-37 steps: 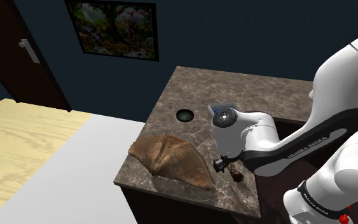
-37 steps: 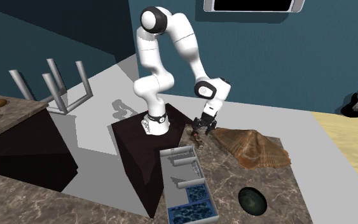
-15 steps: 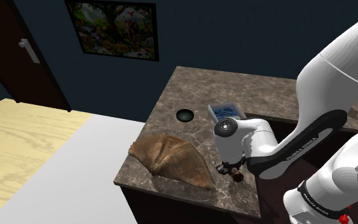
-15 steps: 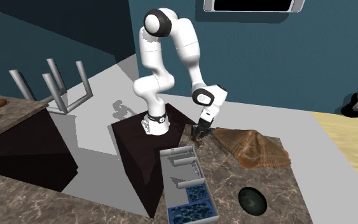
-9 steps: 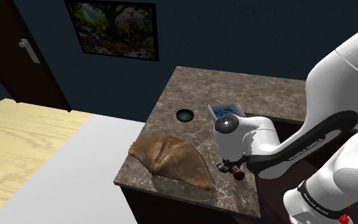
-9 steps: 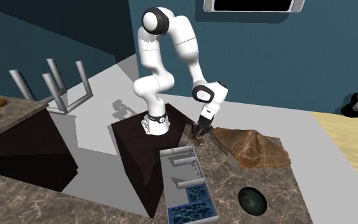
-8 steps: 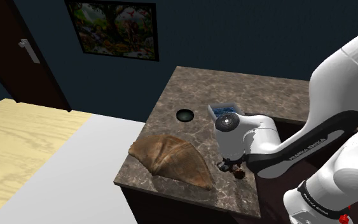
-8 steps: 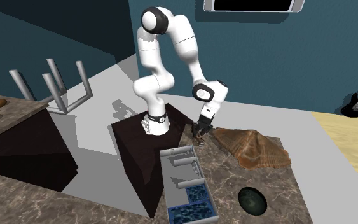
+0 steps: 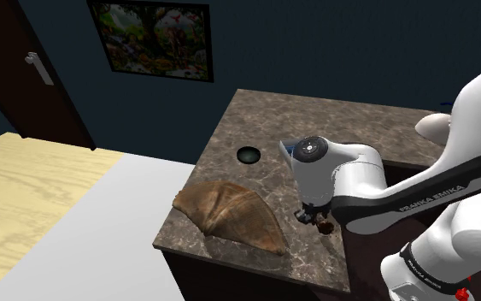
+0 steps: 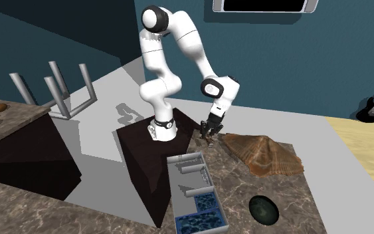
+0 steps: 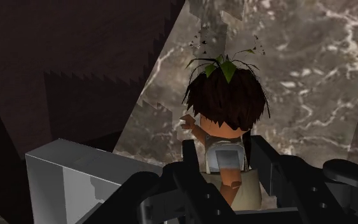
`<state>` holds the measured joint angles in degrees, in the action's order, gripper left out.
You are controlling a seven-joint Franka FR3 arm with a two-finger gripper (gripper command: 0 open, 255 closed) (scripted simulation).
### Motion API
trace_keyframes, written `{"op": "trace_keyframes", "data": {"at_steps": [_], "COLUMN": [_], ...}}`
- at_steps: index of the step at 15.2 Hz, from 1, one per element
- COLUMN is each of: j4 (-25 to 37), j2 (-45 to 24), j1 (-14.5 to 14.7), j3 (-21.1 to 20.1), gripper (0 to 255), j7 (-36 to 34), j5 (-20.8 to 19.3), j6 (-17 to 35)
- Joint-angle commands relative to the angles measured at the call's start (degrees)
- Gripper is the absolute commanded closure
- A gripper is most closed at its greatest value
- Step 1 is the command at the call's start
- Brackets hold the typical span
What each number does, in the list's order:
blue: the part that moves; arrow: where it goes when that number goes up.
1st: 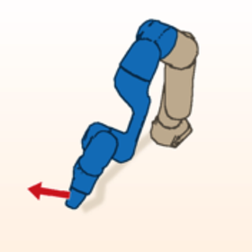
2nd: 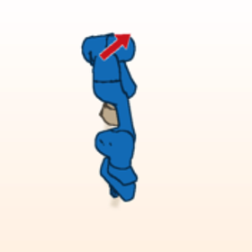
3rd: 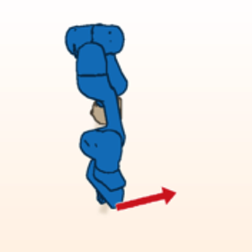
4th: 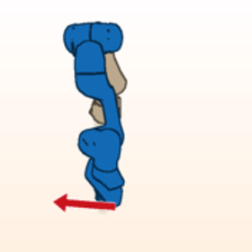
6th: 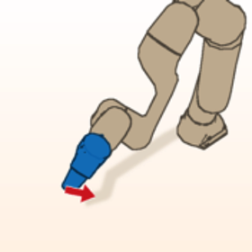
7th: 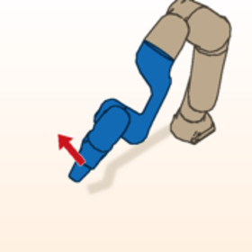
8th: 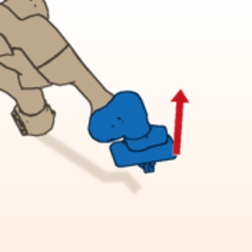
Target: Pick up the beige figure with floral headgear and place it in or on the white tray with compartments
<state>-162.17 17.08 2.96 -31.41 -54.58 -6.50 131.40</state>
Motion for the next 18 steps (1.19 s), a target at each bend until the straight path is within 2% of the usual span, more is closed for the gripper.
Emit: {"op": "trace_keyframes", "data": {"at_steps": [1, 12, 18], "j4": [0.4, 3.1, 4.6], "j2": [1.9, 10.5, 6.9], "j1": [0.7, 3.3, -4.5], "j3": [0.6, 3.4, 9.0], "gripper": [255, 255, 255], "j7": [1.3, 6.1, 12.7], "j5": [1.2, 4.6, -3.1], "j6": [-2.0, -12.6, -8.8]}}
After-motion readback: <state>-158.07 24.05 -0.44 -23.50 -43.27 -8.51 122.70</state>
